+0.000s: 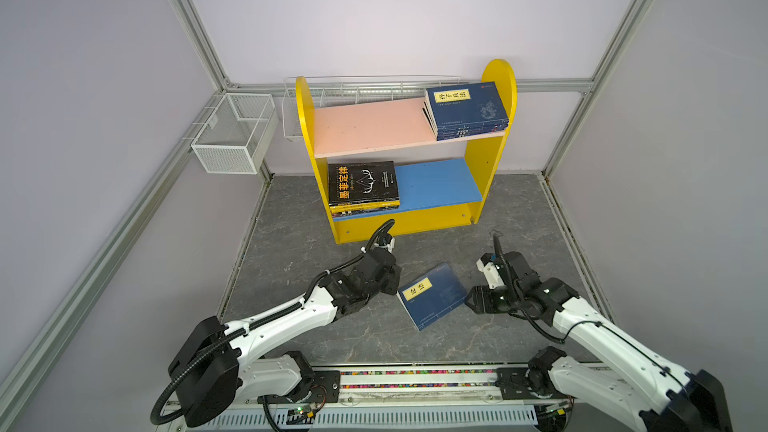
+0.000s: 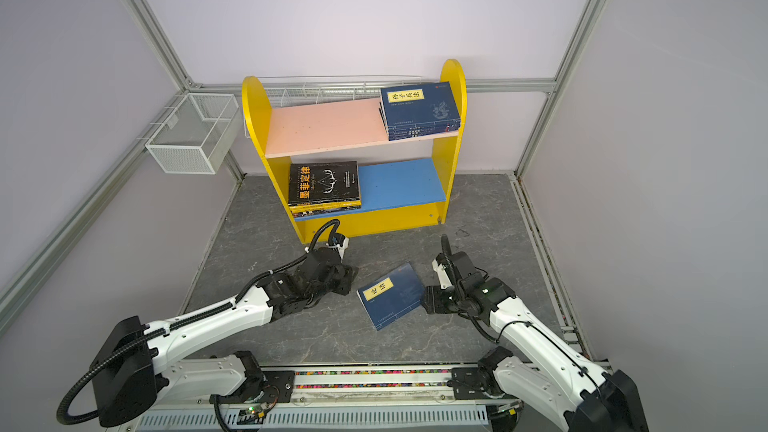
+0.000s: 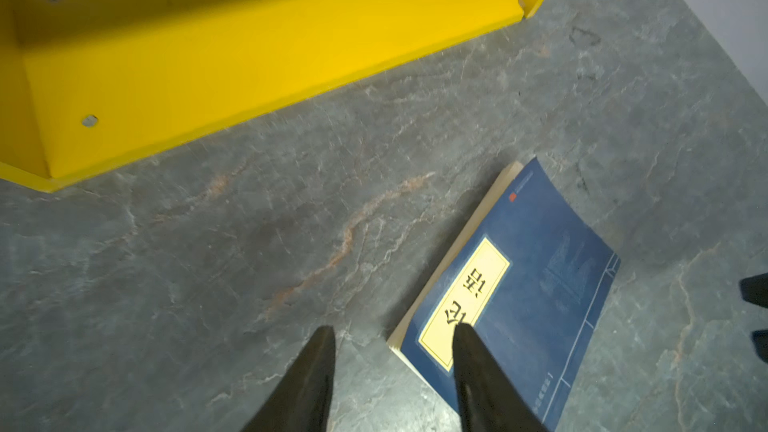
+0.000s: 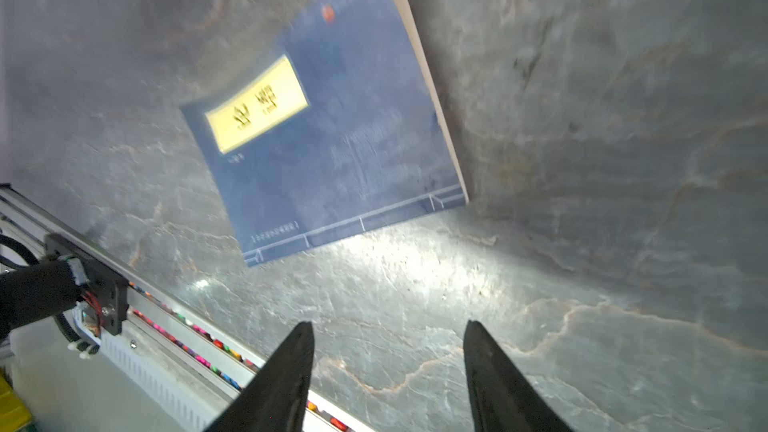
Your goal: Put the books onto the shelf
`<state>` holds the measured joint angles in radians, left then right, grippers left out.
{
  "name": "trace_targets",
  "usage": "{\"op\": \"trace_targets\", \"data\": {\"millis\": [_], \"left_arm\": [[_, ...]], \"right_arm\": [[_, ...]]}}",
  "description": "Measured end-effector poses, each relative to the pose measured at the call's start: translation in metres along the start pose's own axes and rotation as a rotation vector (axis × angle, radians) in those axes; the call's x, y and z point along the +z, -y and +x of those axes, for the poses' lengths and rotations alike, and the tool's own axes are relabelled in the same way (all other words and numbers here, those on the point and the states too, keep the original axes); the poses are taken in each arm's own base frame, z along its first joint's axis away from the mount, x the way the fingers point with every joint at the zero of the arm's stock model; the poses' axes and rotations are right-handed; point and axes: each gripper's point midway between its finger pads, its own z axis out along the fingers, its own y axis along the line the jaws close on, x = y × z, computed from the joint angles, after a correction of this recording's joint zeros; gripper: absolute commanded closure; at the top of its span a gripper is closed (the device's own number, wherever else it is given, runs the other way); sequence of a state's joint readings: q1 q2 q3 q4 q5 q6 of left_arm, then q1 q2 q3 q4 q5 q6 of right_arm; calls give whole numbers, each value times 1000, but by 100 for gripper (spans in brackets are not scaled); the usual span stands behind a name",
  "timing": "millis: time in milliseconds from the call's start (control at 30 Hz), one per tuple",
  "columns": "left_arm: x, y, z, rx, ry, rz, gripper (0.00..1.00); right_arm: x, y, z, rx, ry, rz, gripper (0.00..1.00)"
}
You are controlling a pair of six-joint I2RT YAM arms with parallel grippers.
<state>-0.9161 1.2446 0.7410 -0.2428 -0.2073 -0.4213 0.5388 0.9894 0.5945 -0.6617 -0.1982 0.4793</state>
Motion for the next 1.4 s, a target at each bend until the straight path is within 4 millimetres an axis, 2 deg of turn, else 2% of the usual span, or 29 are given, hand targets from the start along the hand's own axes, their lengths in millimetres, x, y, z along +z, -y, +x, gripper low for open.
{"op": "trace_targets", "data": {"millis": [133, 300, 467, 567, 833, 1000, 1233, 1300, 1400], "left_arm": [[20, 3, 10, 12, -37, 3, 53], [47, -1, 37, 31, -136, -2, 53], [68, -2, 74, 66, -266, 12, 53], [71, 0, 79, 82, -288, 28, 56], [79, 11, 77, 120, -305, 72, 65], [82, 17, 77, 117, -307, 102, 68], [93, 28, 71, 112, -301, 145, 70], [94, 30, 71, 114, -303, 153, 70], [94, 30, 71, 113, -305, 157, 71]], "right_arm": [[21, 3, 19, 42, -112, -16, 23], [37, -2, 19, 59, -164, -53, 23], [48, -7, 18, 67, -194, -84, 23], [53, -12, 11, 66, -192, -108, 23], [63, -25, -14, 100, -194, -180, 24], [68, -27, -50, 173, -123, -231, 25], [72, -49, -101, 190, -27, -313, 27], [71, -48, -106, 200, -8, -303, 27], [74, -36, -106, 228, 3, -245, 27]]}}
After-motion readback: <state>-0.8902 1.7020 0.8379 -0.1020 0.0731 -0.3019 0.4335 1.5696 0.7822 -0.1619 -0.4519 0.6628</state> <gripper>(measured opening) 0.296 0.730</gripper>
